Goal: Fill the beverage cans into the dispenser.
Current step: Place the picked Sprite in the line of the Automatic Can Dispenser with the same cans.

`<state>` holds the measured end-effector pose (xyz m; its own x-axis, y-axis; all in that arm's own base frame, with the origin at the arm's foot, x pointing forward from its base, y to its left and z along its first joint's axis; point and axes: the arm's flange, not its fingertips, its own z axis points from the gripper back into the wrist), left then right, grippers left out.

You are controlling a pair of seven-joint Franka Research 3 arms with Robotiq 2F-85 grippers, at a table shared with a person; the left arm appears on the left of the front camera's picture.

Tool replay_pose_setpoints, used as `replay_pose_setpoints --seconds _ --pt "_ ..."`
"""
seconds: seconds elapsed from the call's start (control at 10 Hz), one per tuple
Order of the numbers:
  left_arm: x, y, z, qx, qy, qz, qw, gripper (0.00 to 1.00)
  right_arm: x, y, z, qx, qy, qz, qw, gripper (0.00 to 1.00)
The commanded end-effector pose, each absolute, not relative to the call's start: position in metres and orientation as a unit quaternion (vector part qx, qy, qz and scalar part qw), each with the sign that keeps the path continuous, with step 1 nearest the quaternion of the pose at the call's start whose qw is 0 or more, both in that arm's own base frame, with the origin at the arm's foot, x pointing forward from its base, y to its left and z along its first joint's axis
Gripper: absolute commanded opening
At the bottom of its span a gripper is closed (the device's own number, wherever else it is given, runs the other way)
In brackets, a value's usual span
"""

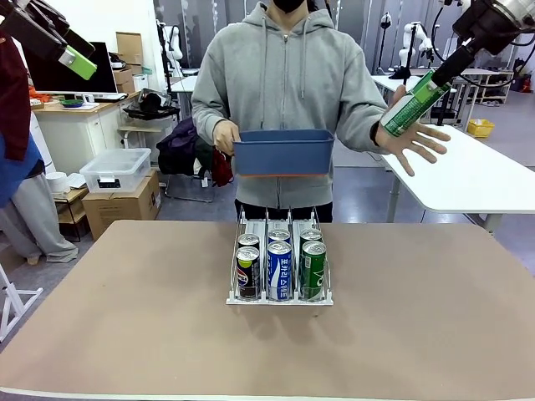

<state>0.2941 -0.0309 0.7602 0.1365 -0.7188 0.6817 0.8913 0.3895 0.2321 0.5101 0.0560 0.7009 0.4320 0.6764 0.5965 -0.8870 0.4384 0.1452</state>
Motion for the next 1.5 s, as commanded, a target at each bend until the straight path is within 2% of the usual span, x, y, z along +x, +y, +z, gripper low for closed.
replay_pose_setpoints --seconds 0.0,0.7,0.8,1.0,1.1,1.2,1.3,1.4 --pt "0.294 -0.031 0.76 -0.115 -0.374 -0.54 0.745 1.0 0.509 0.057 0.703 0.225 -0.234 0.481 0.815 0.42" --pt "0.294 -0.031 0.76 -0.115 -0.374 -0.54 0.745 1.0 0.509 0.057 0.703 0.225 -0.234 0.481 0.815 0.42" --pt "0.294 -0.031 0.76 -0.115 -0.374 -0.54 0.745 1.0 0.51 0.056 0.701 0.226 -0.233 0.479 0.815 0.58" --pt "0.294 -0.031 0.76 -0.115 -0.374 -0.54 0.745 1.0 0.492 0.067 0.695 0.213 -0.229 0.449 0.837 0.58" --pt "0.294 -0.031 0.76 -0.115 -0.374 -0.54 0.745 1.0 0.479 0.073 0.689 0.172 -0.227 0.394 0.874 0.58" --pt "0.294 -0.031 0.76 -0.115 -0.374 -0.54 0.745 1.0 0.461 0.079 0.684 0.171 -0.24 0.41 0.864 0.58" --pt "0.294 -0.031 0.76 -0.115 -0.374 -0.54 0.745 1.0 0.448 0.088 0.672 0.159 -0.256 0.372 0.878 0.58" --pt "0.294 -0.031 0.76 -0.115 -0.374 -0.54 0.745 1.0 0.437 0.096 0.657 0.159 -0.248 0.382 0.876 0.58"
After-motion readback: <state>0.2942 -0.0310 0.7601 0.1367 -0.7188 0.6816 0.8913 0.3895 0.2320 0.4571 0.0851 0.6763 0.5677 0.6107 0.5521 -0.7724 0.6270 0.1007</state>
